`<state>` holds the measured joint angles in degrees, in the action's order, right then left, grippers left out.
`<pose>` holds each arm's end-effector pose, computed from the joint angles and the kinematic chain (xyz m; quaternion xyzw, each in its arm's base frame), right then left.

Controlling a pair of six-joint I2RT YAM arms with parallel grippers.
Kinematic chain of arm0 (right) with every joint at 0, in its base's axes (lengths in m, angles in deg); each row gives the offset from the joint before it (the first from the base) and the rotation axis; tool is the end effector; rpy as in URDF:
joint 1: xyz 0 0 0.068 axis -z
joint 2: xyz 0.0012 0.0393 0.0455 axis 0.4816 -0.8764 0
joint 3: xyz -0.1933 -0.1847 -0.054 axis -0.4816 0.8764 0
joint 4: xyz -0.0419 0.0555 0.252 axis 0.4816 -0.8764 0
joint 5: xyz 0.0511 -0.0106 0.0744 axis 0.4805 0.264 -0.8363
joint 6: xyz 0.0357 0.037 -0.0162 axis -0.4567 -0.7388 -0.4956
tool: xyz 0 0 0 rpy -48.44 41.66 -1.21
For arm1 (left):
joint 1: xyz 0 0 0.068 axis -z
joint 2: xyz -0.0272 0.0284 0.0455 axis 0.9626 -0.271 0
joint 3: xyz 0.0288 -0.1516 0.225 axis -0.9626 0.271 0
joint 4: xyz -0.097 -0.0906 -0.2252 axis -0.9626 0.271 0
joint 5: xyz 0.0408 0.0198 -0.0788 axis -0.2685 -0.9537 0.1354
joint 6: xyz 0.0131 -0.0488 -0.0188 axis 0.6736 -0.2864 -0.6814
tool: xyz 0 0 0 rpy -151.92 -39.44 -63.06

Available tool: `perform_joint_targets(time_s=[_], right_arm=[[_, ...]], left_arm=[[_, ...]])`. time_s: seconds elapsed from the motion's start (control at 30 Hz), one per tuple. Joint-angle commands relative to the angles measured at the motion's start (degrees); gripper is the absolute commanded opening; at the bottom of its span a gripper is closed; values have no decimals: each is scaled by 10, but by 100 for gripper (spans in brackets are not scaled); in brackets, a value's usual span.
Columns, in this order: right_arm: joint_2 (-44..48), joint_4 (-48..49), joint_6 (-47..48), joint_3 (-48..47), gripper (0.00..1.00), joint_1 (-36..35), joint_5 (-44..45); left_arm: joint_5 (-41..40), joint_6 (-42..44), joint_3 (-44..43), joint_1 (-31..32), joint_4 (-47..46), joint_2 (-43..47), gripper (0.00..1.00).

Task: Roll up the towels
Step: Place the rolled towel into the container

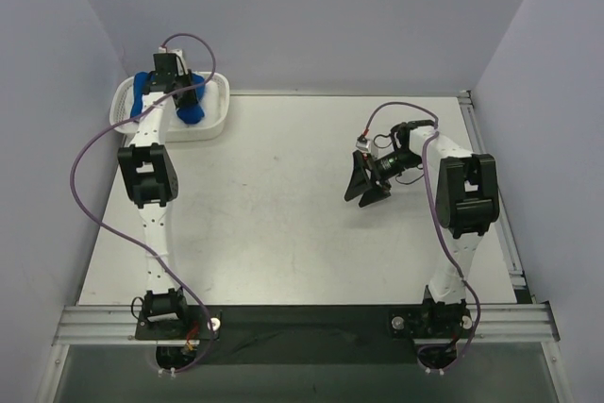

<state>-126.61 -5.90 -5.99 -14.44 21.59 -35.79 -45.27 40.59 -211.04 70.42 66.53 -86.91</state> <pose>0.3692 0.0781 0.1764 -0.2131 0.8338 0.5015 0.0883 0.5698 0.0376 0.2253 -0.0966 0.9018 -0.0289 0.4203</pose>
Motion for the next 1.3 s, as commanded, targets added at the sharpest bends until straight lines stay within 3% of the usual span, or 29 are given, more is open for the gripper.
perform_joint_targets(time_s=[0.0, 0.17, 0.3, 0.47, 0.77, 1.03, 1.27], right_arm=[[27, -23, 4, -3, 100, 0, 2], [31, -24, 1, -6, 100, -1, 3], [37, -29, 3, -7, 100, -1, 3], [53, -35, 5, -9, 100, -2, 5], [111, -42, 2, -25, 100, 2, 33], [196, -40, -16, -18, 100, 21, 107], [258, -17, -104, 15, 100, 25, 242]], left_arm=[[-21, -12, 3, -11, -39, 6, 42], [-13, -8, 8, -13, -40, 19, 64], [-1, -1, 5, -14, -40, 44, 72], [13, 11, -2, -12, -35, 82, 97], [23, 50, 8, -13, 9, 204, 97], [125, 130, 81, -11, 135, 349, 97], [190, 155, 323, -5, 149, 513, 97]])
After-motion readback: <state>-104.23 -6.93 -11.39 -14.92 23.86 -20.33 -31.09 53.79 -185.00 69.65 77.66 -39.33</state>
